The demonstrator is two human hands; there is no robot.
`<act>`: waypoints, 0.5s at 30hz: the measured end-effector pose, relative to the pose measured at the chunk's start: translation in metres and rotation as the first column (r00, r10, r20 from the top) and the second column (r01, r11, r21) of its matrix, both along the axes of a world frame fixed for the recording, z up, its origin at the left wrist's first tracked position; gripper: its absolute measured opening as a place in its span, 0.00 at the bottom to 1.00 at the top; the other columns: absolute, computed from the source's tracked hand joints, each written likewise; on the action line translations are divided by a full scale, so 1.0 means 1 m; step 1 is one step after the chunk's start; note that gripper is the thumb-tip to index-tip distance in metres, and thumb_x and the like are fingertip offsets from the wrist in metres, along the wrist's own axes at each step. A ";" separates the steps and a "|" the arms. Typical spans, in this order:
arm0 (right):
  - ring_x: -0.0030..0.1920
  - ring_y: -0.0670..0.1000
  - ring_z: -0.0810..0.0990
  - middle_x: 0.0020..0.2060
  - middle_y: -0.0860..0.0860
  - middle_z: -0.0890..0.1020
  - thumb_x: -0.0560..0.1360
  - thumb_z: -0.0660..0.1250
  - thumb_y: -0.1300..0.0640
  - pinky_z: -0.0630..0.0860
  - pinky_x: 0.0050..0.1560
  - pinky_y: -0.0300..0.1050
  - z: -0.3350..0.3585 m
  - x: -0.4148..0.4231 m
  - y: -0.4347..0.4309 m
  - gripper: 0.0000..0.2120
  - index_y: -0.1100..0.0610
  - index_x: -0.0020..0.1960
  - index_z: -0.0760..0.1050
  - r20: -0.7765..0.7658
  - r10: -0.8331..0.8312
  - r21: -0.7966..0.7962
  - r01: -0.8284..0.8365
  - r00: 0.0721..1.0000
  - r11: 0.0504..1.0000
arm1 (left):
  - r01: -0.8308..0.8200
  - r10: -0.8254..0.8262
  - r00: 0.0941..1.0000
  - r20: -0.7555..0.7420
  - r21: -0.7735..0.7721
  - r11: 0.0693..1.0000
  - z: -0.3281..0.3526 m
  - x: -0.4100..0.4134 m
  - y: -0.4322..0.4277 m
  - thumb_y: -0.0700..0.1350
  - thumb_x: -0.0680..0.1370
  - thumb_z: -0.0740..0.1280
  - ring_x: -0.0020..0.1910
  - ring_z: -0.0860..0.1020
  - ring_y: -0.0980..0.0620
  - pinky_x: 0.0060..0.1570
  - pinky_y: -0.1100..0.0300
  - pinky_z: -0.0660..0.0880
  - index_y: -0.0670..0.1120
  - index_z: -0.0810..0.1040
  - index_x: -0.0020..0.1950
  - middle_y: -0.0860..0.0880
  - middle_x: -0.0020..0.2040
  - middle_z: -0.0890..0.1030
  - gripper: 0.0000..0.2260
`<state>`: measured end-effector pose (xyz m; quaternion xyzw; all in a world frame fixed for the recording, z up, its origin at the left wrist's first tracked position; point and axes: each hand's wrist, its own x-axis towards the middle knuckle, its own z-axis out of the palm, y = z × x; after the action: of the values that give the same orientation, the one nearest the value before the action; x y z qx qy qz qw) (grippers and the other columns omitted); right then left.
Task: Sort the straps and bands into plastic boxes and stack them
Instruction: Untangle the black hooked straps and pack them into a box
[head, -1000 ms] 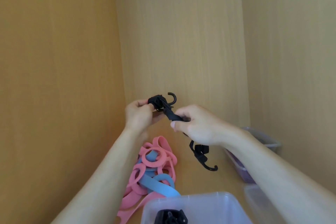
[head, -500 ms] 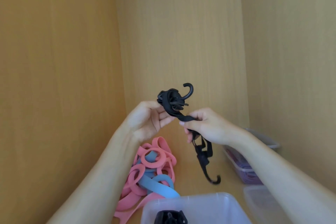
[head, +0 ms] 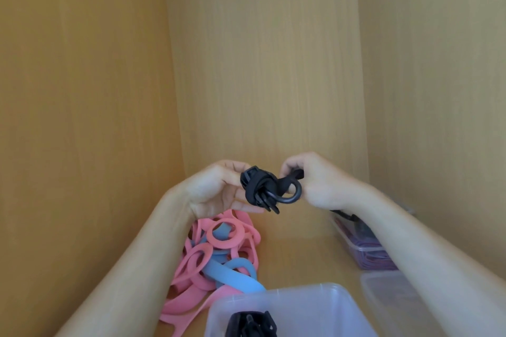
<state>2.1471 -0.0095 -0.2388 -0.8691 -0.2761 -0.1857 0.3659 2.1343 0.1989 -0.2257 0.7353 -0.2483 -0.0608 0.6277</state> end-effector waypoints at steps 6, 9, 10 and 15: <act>0.32 0.45 0.74 0.32 0.44 0.78 0.73 0.70 0.65 0.70 0.32 0.39 -0.004 0.005 -0.003 0.11 0.50 0.38 0.76 0.057 -0.105 -0.074 0.109 0.993 0.991 | -0.014 0.005 0.999 0.037 0.221 0.975 0.000 0.007 0.007 0.26 0.75 0.65 0.42 0.85 0.39 0.41 0.51 0.83 0.42 0.74 0.44 0.33 0.46 0.82 0.11; 0.32 0.44 0.74 0.33 0.44 0.79 0.74 0.69 0.64 0.70 0.32 0.39 -0.002 0.004 -0.005 0.11 0.49 0.40 0.75 0.077 -0.123 -0.060 0.128 0.989 0.990 | -0.152 0.107 0.977 0.184 0.254 0.955 0.001 0.009 0.004 0.26 0.77 0.65 0.45 0.85 0.38 0.43 0.52 0.82 0.41 0.73 0.45 0.32 0.49 0.83 0.11; 0.32 0.45 0.74 0.33 0.45 0.79 0.75 0.68 0.63 0.71 0.33 0.40 -0.002 0.004 -0.005 0.10 0.49 0.41 0.76 0.076 -0.126 -0.047 0.129 0.989 0.990 | -0.203 0.147 0.963 0.226 0.248 0.947 0.002 0.008 0.003 0.26 0.77 0.66 0.46 0.85 0.38 0.44 0.51 0.82 0.41 0.73 0.45 0.33 0.50 0.84 0.10; 0.43 0.59 0.82 0.43 0.52 0.80 0.74 0.61 0.67 0.72 0.34 0.46 0.001 -0.002 -0.004 0.11 0.51 0.46 0.73 -0.007 -0.126 -0.049 0.126 0.992 0.991 | -0.343 0.269 0.902 0.336 0.182 0.922 0.003 0.008 -0.003 0.27 0.76 0.66 0.42 0.86 0.43 0.41 0.57 0.82 0.40 0.73 0.46 0.38 0.46 0.86 0.08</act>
<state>2.1448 -0.0135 -0.2382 -0.8943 -0.2231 -0.1975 0.3338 2.1424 0.1957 -0.2223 0.8353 -0.2137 0.1242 0.4912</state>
